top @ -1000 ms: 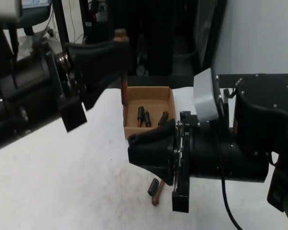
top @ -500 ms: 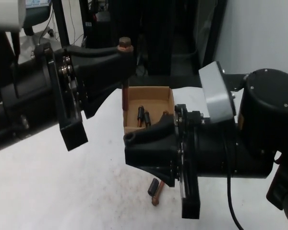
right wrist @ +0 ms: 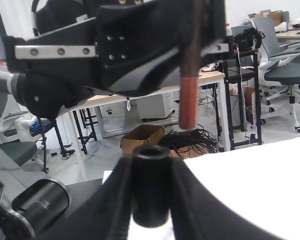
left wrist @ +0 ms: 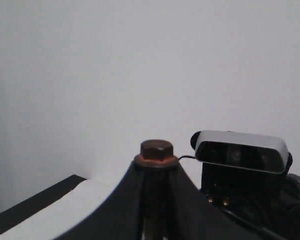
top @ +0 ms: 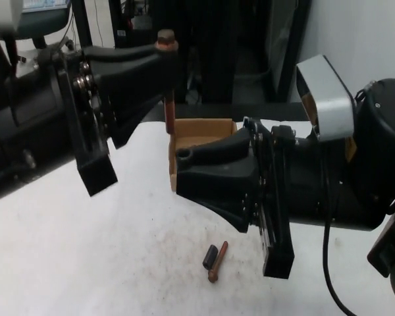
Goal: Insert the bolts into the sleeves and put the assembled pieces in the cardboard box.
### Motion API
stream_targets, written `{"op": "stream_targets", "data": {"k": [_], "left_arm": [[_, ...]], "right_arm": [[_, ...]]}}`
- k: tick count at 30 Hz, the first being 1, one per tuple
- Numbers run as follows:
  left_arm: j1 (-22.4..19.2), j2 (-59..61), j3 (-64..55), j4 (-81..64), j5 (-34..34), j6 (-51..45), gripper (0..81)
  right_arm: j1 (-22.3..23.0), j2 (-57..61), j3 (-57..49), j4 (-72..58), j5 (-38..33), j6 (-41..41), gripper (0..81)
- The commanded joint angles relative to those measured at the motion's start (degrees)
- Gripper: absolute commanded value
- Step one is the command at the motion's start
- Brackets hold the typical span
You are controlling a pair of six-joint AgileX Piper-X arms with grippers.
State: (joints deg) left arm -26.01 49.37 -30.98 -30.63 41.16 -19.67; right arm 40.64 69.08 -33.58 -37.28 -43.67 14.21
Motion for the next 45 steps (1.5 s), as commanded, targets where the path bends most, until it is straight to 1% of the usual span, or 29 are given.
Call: {"op": "stream_targets", "data": {"k": [1, 6, 11, 19, 25, 32, 35, 39, 45], "left_arm": [[-0.3, -0.2, -0.2, -3.1, -0.5, -2.4, 0.2], [-0.3, -0.2, -0.2, -4.4, -0.4, -4.7, 0.2], [-0.3, -0.2, 0.4, -4.9, -0.4, -6.2, 0.2], [-0.3, -0.2, 5.0, -11.3, -1.1, -10.6, 0.2], [-0.3, -0.2, 5.2, -14.0, -3.0, -11.3, 0.2], [-0.3, -0.2, 5.2, -16.5, -3.0, -12.5, 0.2], [-0.3, -0.2, 5.2, -16.4, -2.4, -13.3, 0.2], [-0.3, -0.2, 5.2, -16.5, -1.1, -13.8, 0.2], [-0.3, -0.2, 5.2, -16.5, 0.4, -14.0, 0.2]], "right_arm": [[-0.2, -0.4, 0.1, -0.5, 0.4, -0.3, 0.8], [-0.2, -0.3, 0.1, -0.7, 3.0, -0.5, 0.8], [-0.2, -0.3, 0.1, -1.6, 3.1, -0.5, 0.8], [-0.2, -0.3, 0.1, -1.6, 4.4, 1.0, 0.8], [1.5, -0.3, 0.1, -0.8, 4.4, 1.7, 0.8], [3.2, -0.3, 0.1, 4.0, 5.6, 1.2, 0.8], [3.4, -0.3, 0.1, 3.2, 7.4, 1.2, 0.8], [3.2, -0.3, -0.1, 3.2, 7.4, 3.8, 0.8], [3.3, -0.3, -0.4, 1.8, 7.4, 4.3, 0.8]]}}
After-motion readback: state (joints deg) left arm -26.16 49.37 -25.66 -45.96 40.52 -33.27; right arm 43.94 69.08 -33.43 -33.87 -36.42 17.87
